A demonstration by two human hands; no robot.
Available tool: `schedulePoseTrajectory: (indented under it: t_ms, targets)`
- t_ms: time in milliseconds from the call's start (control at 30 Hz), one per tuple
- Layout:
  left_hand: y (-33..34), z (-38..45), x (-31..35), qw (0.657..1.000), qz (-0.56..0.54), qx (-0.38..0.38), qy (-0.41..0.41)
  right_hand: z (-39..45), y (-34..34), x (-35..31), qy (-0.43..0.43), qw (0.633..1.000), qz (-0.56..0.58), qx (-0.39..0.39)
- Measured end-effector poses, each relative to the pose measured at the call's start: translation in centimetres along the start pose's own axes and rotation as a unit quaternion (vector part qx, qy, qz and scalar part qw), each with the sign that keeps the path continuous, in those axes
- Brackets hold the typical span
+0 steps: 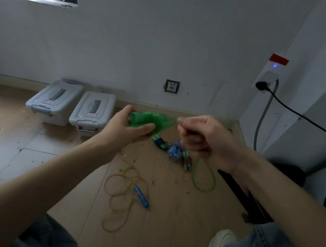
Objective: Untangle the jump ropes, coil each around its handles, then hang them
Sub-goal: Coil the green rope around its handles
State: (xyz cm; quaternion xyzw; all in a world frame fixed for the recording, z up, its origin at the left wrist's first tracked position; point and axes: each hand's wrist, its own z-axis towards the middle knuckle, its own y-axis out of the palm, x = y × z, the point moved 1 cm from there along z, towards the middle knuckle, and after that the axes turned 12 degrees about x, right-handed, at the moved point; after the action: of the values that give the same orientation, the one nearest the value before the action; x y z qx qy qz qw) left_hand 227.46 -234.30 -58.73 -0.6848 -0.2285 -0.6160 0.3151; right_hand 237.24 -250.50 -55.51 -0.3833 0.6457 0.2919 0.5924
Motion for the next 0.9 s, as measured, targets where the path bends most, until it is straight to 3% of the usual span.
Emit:
schedulePoseTrajectory:
  t_ms: [100,200,333,433,600,700,733,833,900]
  targets:
    - [0.2,-1.0,0.5,0.995,0.042,-0.091,-0.015,0.1,-1.5,-0.6,-0.023,0.996,-0.049,0.066]
    - [0.6,-2.2,1.6,0.980,0.051,-0.188,-0.029,0.2,-2.1,-0.9,-0.048,0.989,-0.120,0.078]
    - [0.5,-3.1,3.2,0.945,-0.009,-0.324,-0.041,0.3,-2.7,-0.7,-0.046,0.982,-0.158,0.088]
    - [-0.4,-3.1,3.8,0.922,-0.078,-0.374,-0.055,0.4,-2.6,-0.2,-0.039,0.983,-0.160,0.077]
    - [-0.9,-2.3,3.4,0.918,-0.221,-0.308,-0.120,0.3,-1.8,0.6,-0.041,0.988,-0.125,0.081]
    - [-0.6,-1.5,3.2,0.919,-0.271,-0.242,-0.153,-0.1,-0.4,0.3,-0.105,0.964,-0.227,0.092]
    - [-0.5,-1.4,3.0,0.923,-0.276,-0.215,-0.160,-0.3,0.2,0.4,-0.132,0.936,-0.316,0.083]
    - [-0.1,-1.2,2.1,0.949,-0.237,-0.139,-0.157,-0.5,1.4,0.5,-0.227,0.794,-0.560,0.065]
    - [0.0,-1.1,1.6,0.972,-0.167,-0.111,-0.119,-0.4,1.2,-0.3,-0.267,0.765,-0.579,0.093]
